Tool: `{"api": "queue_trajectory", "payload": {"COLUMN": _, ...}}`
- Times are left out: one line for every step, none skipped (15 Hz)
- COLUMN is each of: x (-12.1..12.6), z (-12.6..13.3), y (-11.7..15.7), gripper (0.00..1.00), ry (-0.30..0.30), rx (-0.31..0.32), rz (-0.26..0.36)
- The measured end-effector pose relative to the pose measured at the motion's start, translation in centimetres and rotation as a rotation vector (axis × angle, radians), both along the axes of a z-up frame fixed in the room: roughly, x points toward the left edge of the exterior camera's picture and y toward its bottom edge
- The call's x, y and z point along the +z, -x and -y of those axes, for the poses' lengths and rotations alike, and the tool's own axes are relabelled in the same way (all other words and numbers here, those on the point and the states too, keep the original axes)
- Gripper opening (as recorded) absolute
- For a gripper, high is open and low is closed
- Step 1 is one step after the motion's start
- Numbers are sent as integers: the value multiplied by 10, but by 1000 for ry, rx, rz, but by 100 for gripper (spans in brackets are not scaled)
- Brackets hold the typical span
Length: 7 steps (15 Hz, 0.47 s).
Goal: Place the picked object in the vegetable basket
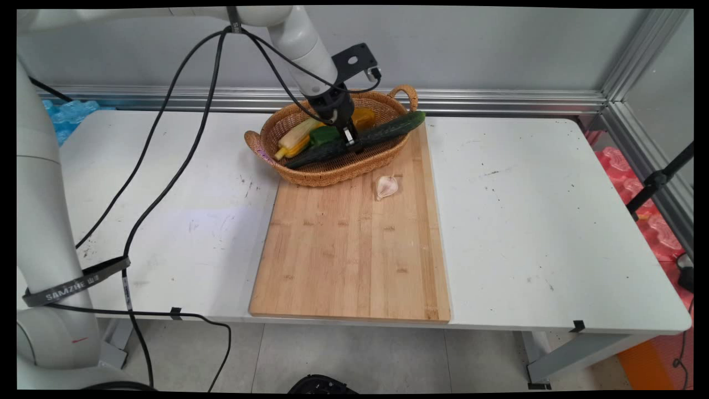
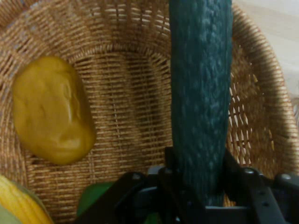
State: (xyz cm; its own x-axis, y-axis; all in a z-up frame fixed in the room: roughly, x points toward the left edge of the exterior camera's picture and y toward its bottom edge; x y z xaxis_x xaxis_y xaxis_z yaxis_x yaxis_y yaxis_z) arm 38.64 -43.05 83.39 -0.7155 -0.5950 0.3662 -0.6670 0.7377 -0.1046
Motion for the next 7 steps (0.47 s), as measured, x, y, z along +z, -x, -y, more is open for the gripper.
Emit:
{"api": "queue_trajectory", "payload": {"x": -3, "z": 1, "y": -2, "gripper": 0, "ry": -5, "rx": 1, "rz": -6}}
{"api": "queue_trajectory", "payload": {"x": -5, "z": 2, "y": -3, "gripper": 100, "ry": -9, "rx": -1, "rz": -12}}
{"api": "queue_trajectory", "payload": {"x": -5, "z": 3, "y": -4, "gripper": 100, "ry": -10, "rx": -3, "rz": -18}}
{"api": "queue_trajectory", "payload": {"x": -4, "z": 3, "y": -5, "gripper": 100, "ry": -9, "rx": -8, "rz": -26}}
{"api": "queue_trajectory", "payload": {"x": -1, "z": 4, "y": -5, "gripper": 100, "ry": -5, "rx": -13, "rz": -36}}
{"api": "queue_trajectory", "payload": {"x": 1, "z": 4, "y": -6, "gripper": 100, "ry": -2, "rx": -17, "rz": -44}}
{"api": "queue_trajectory", "payload": {"x": 6, "z": 4, "y": -6, "gripper": 100, "ry": 2, "rx": -23, "rz": -54}}
